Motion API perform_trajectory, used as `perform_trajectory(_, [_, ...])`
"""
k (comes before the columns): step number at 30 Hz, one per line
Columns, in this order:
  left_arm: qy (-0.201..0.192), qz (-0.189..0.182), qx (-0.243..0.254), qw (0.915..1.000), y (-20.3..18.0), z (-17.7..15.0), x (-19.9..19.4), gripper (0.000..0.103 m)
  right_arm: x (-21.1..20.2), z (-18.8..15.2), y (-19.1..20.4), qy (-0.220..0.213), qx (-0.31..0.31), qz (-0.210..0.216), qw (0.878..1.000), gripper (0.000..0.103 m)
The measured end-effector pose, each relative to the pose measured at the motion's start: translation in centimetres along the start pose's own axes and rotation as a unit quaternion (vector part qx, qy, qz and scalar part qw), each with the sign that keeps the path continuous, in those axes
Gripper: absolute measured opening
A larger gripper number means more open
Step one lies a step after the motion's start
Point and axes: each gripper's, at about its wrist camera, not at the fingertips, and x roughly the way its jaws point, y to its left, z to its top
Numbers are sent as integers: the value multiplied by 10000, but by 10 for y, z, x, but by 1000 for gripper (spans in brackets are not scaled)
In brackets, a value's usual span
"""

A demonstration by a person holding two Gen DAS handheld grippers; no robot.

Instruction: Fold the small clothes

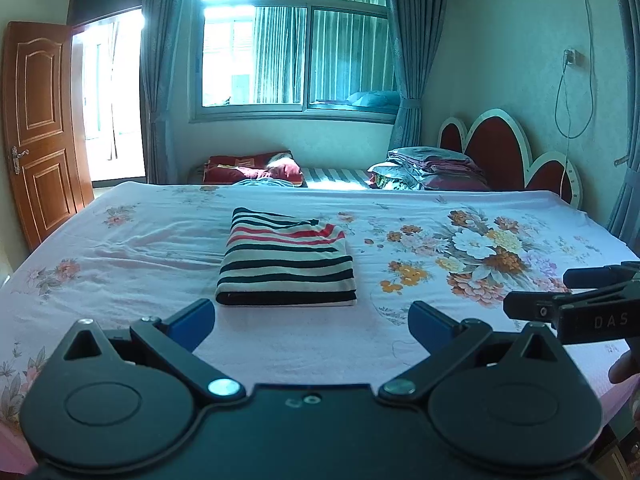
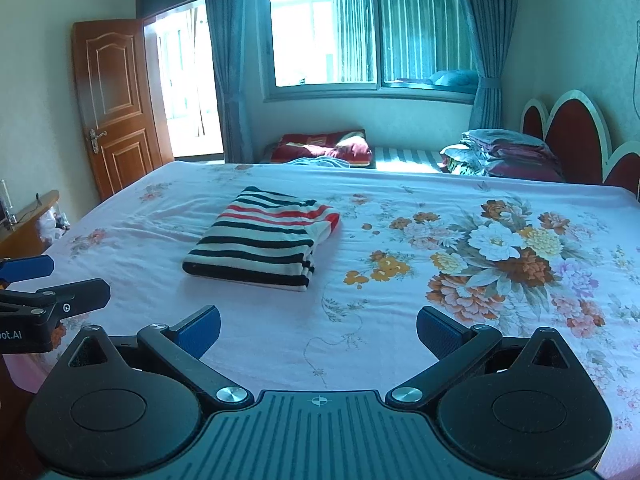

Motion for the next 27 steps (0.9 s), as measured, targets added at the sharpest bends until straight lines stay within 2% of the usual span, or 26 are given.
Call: perform_trajectory(27, [9, 8, 42, 10000, -3, 1, 1, 103, -4, -1, -4, -9, -56, -4, 10000, 103])
